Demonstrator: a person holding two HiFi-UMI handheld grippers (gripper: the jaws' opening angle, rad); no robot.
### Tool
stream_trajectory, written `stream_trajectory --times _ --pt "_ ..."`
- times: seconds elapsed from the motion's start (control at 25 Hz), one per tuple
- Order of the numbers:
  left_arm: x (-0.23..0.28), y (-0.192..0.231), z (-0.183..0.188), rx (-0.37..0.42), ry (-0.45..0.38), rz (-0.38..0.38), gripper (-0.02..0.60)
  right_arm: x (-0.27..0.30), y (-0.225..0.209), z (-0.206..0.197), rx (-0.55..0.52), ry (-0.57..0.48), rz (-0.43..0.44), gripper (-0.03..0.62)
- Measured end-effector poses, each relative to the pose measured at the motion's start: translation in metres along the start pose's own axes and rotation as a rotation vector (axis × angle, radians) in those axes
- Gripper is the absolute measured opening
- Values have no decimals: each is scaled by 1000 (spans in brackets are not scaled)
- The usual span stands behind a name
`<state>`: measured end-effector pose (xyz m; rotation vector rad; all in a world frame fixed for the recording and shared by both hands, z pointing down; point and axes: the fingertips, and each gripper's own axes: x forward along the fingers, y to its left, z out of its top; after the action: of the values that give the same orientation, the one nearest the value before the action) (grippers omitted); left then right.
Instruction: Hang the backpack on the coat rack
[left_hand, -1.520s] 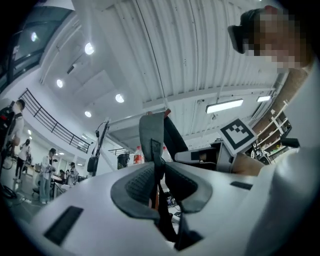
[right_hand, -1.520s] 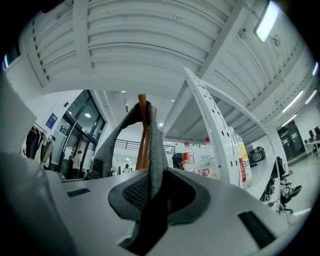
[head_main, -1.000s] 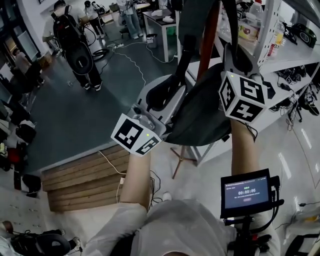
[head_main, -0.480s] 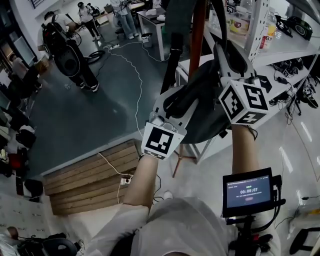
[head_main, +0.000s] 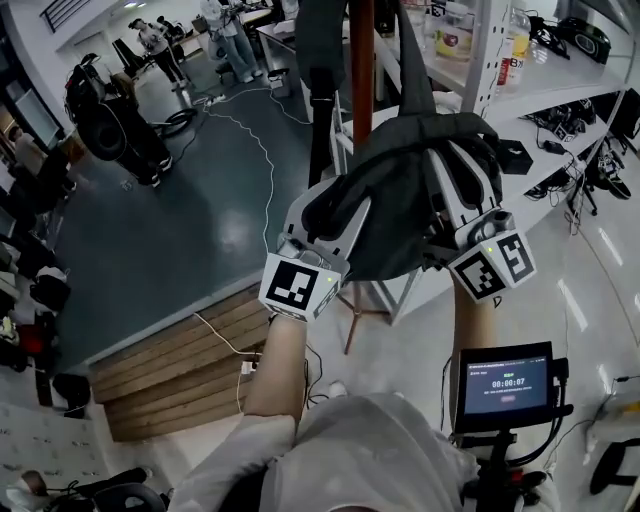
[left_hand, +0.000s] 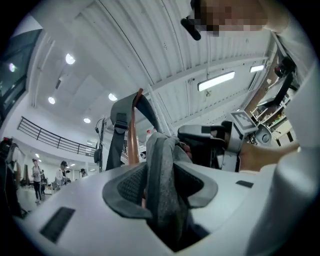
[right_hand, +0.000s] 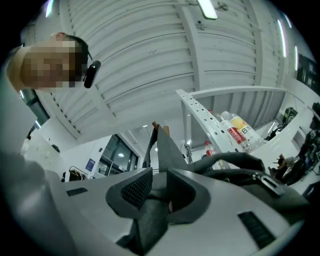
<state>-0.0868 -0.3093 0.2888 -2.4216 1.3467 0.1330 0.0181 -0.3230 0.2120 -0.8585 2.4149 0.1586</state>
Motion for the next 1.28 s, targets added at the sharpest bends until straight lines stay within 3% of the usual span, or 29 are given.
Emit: stream_trajectory --times 0.16,0.32,0.44,0.56,0.6,0.68,0.76,0.84,1.28 --pt "-3 -6 3 -20 -16 -20 164 -7 6 -16 -117 21 -57 95" --pt "-11 -21 6 -53 -37 -83 164 -12 8 -14 -148 13 -89 95" --pt "-28 -20 17 -202 -111 -157 170 -14 10 -16 -154 6 -96 95" --pt "-55 4 40 -428 -276 -131 170 -14 8 -16 -105 3 -102 95" --pt "-61 10 48 -450 -308 -110 170 -14 7 -16 -88 2 -99 95" --pt "-65 14 58 -377 -303 -69 170 -12 9 -15 -84 3 -83 95" --pt "-63 10 63 -263 -257 -38 170 -11 14 -14 -111 2 -73 95" --pt "-59 4 64 -203 -220 -30 170 -11 16 -14 -132 -5 -72 95" --pt "-46 -17 49 -163 -181 -51 164 -17 15 -21 -109 -23 -102 94"
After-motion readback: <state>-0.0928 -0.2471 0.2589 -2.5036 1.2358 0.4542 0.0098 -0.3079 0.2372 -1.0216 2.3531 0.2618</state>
